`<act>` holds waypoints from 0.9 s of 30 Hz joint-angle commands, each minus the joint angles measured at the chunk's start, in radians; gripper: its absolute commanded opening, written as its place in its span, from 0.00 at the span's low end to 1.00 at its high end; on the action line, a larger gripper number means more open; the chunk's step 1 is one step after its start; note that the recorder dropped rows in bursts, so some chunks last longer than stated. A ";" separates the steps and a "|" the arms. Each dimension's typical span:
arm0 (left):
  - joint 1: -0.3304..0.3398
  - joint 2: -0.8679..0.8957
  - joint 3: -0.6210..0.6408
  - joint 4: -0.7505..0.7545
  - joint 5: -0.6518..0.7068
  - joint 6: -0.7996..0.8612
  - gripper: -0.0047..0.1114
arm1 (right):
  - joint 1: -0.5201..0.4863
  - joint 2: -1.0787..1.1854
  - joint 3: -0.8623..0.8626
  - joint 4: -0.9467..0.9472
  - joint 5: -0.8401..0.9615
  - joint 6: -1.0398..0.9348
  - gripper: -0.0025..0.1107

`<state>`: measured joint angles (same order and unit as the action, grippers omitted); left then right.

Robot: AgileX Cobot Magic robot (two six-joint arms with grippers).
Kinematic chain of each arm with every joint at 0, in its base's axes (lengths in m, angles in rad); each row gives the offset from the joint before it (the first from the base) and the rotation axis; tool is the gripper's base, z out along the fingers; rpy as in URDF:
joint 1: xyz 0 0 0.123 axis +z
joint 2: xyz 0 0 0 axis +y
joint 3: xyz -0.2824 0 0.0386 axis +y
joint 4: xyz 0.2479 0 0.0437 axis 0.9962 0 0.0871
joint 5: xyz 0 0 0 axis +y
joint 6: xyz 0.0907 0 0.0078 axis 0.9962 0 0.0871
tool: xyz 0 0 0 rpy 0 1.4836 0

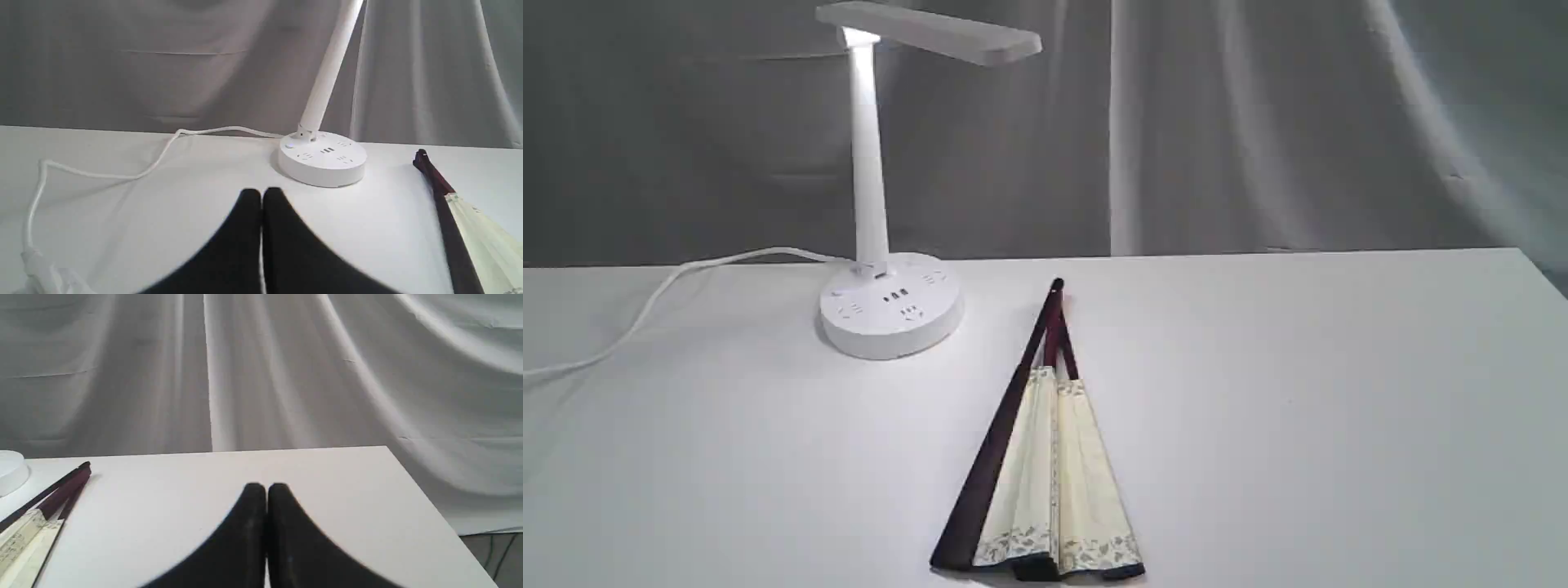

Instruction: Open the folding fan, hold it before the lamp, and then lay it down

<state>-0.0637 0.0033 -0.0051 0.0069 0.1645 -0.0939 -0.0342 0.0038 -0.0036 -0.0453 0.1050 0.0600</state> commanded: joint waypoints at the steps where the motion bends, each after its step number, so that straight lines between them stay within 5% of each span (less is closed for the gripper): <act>1: -0.005 -0.003 0.005 -0.017 -0.010 -0.010 0.04 | 0.004 -0.004 0.004 0.006 -0.014 0.002 0.02; 9: -0.005 -0.003 0.005 -0.027 0.000 -0.029 0.04 | 0.004 -0.004 0.004 0.006 -0.014 0.002 0.02; 27: -0.005 -0.003 -0.338 -0.027 0.270 -0.037 0.04 | 0.004 -0.004 -0.048 0.014 0.028 0.002 0.02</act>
<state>-0.0637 0.0017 -0.3079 -0.0119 0.3871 -0.1182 -0.0342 0.0038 -0.0226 -0.0332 0.1127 0.0634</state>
